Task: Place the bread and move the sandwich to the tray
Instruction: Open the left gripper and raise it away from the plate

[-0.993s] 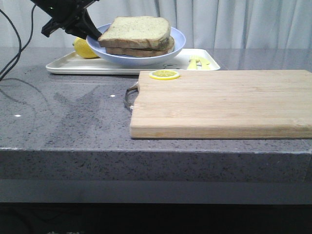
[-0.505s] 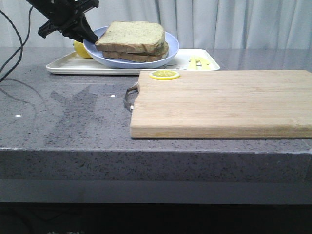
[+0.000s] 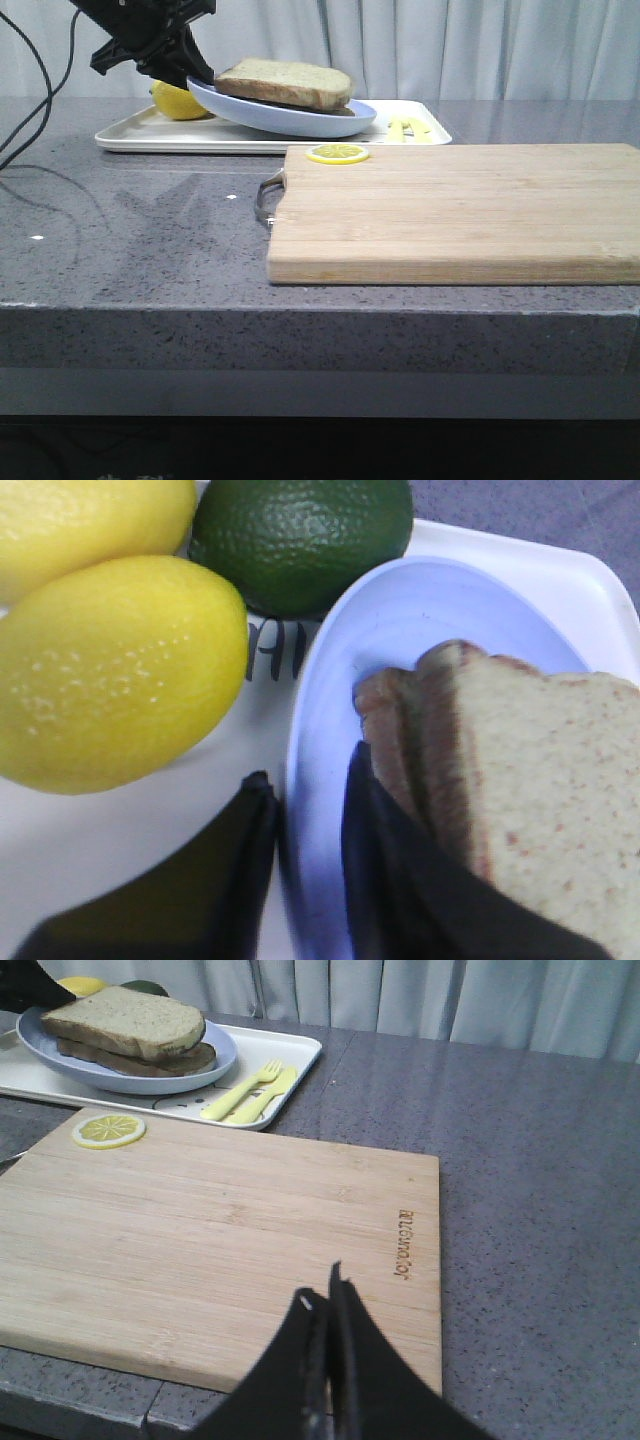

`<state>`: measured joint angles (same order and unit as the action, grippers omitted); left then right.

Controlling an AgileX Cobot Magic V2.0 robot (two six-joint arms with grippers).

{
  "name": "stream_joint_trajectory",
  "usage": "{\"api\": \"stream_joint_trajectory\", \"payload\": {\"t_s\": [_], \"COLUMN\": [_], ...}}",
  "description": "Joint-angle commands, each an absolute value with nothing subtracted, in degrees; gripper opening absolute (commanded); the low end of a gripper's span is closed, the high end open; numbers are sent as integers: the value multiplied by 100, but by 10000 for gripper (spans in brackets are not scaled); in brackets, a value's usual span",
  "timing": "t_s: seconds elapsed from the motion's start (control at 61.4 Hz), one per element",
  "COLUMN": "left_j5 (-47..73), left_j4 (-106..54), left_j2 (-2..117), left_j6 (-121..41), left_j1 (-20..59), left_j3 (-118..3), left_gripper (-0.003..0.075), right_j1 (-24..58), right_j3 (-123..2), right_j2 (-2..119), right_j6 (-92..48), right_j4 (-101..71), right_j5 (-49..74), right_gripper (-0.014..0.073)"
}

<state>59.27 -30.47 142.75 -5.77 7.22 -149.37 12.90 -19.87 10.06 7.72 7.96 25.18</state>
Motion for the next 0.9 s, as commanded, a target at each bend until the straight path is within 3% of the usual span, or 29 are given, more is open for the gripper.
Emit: {"api": "stream_joint_trajectory", "payload": {"t_s": [0.0,0.13,0.472,0.602,0.732,0.879], "left_j5": [5604,5684,6586,7188,7188,7188], "left_j4": [-3292,-3248,-2911,-2416,-2321,-1745], "left_j2": [13821,13821,13810,13800,13708,13438], "left_j6": [-556,-556,-556,-418,-177,-97], "left_j1": [744,709,516,528,528,625], "left_j3": [-15142,-15253,-16774,-17273,-17455,-17455], "left_gripper": [291,394,374,234,-8,-19], "right_j1": [1267,1267,1267,1267,1267,1267], "right_j3": [-2125,-2125,-2125,-2125,-2125,-2125], "right_j2": [1059,1059,1059,1059,1059,1059], "right_j6": [772,772,772,772,772,772], "right_j4": [848,848,848,848,848,848], "right_j5": [2005,1999,1999,1999,1999,1999], "right_gripper": [-61,-61,-61,-61,-61,-61]}}
